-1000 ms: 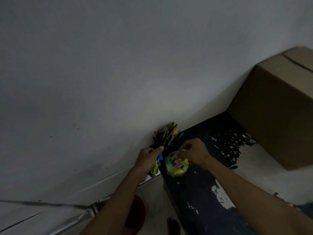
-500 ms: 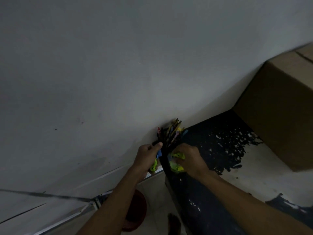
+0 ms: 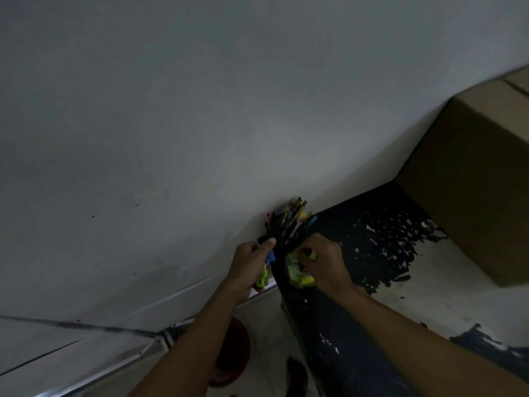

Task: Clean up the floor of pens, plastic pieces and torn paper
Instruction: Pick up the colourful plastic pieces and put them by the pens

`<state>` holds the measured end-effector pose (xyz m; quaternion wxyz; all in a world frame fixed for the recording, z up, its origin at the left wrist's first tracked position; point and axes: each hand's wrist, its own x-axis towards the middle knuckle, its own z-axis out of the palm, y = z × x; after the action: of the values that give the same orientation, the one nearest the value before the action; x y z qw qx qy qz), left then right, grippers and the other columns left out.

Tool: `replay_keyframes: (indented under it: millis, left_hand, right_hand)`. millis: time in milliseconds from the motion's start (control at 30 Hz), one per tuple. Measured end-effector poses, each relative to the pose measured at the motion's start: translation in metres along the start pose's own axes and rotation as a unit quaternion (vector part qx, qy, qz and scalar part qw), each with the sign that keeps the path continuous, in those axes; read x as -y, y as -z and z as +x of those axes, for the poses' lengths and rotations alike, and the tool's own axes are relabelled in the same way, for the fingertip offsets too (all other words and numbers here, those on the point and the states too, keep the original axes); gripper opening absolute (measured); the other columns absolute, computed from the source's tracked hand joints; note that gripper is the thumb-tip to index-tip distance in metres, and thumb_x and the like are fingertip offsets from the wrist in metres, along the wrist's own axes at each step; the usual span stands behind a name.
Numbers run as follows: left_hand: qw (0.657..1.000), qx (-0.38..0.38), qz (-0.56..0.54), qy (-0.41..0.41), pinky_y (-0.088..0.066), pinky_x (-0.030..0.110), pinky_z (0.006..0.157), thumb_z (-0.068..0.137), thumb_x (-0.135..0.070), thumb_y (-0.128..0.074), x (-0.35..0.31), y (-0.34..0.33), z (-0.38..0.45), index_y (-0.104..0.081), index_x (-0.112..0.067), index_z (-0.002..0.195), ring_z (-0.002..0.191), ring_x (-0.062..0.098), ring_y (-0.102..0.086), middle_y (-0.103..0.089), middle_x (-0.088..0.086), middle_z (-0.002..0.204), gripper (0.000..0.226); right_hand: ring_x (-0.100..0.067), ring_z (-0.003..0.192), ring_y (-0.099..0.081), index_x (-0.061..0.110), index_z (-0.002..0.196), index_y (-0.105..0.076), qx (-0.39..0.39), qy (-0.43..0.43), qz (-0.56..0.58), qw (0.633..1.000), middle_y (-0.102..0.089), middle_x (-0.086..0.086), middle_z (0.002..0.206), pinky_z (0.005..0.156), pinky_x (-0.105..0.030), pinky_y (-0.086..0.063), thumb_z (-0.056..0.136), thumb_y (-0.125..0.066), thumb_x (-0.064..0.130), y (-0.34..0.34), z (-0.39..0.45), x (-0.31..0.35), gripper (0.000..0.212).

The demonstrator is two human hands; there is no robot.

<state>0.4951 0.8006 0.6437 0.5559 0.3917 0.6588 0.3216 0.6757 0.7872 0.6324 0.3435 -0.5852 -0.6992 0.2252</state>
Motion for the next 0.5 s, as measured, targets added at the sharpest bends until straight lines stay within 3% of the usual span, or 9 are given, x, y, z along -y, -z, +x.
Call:
replay_keyframes:
  millis: [100, 167, 267, 333, 400, 500]
  left_hand:
    - [1.000, -0.007, 0.002, -0.003, -0.042, 0.032, 0.052, 0.087, -0.042, -0.066, 0.001, 0.000, 0.000, -0.057, -0.006, 0.074, 0.056, 0.026, -0.051, -0.050, 0.017, 0.067, 0.039]
    - [1.000, -0.015, 0.007, -0.005, -0.042, 0.033, 0.053, 0.086, -0.043, -0.066, 0.003, 0.000, -0.002, -0.057, -0.006, 0.072, 0.055, 0.026, -0.050, -0.050, 0.016, 0.065, 0.041]
    - [1.000, -0.022, 0.014, -0.006, -0.044, 0.036, 0.054, 0.087, -0.043, -0.065, 0.006, 0.003, -0.004, -0.059, 0.000, 0.068, 0.052, 0.026, -0.049, -0.050, 0.018, 0.062, 0.048]
    - [1.000, -0.029, 0.011, 0.000, -0.045, 0.037, 0.054, 0.087, -0.043, -0.065, 0.006, 0.004, -0.006, -0.059, 0.011, 0.071, 0.050, 0.025, -0.049, -0.050, 0.018, 0.062, 0.056]
    - [0.999, -0.034, 0.007, 0.003, -0.045, 0.036, 0.054, 0.089, -0.040, -0.064, 0.005, 0.006, -0.007, -0.060, 0.016, 0.079, 0.047, 0.023, -0.048, -0.049, 0.019, 0.061, 0.058]
    - [0.999, -0.039, 0.003, 0.005, -0.043, 0.033, 0.053, 0.090, -0.038, -0.062, 0.000, 0.006, -0.009, -0.060, 0.016, 0.081, 0.043, 0.022, -0.046, -0.051, 0.019, 0.060, 0.054]
  right_hand:
    - [-0.003, 0.064, -0.053, 0.007, 0.071, -0.068, -0.092, -0.032, 0.034, 0.995, -0.061, -0.002, 0.072, 0.061, -0.002, -0.038, 0.076, -0.079, 0.009, -0.007, 0.003, 0.006, 0.012]
    - [-0.003, 0.065, -0.049, 0.008, 0.070, -0.067, -0.121, -0.034, 0.034, 0.992, -0.059, -0.002, 0.070, 0.060, 0.000, -0.034, 0.078, -0.078, 0.013, -0.016, 0.004, 0.007, 0.014]
    - [-0.003, 0.062, -0.044, 0.009, 0.067, -0.062, -0.124, -0.020, 0.005, 0.992, -0.053, -0.001, 0.071, 0.058, -0.011, -0.033, 0.083, -0.072, 0.023, -0.031, 0.000, 0.001, 0.024]
    - [-0.011, 0.069, -0.047, 0.012, 0.069, -0.061, -0.108, 0.015, -0.028, 0.994, -0.051, 0.000, 0.074, 0.065, -0.023, -0.031, 0.092, -0.060, 0.032, -0.039, -0.005, -0.006, 0.031]
    - [-0.019, 0.077, -0.049, 0.014, 0.073, -0.060, -0.088, 0.046, -0.081, 0.992, -0.050, -0.002, 0.079, 0.073, -0.027, -0.025, 0.096, -0.048, 0.033, -0.043, -0.009, -0.010, 0.033]
    - [-0.021, 0.081, -0.049, 0.016, 0.075, -0.059, -0.089, 0.070, -0.139, 0.984, -0.051, 0.000, 0.079, 0.078, -0.033, -0.024, 0.096, -0.047, 0.028, -0.042, -0.007, -0.010, 0.027]
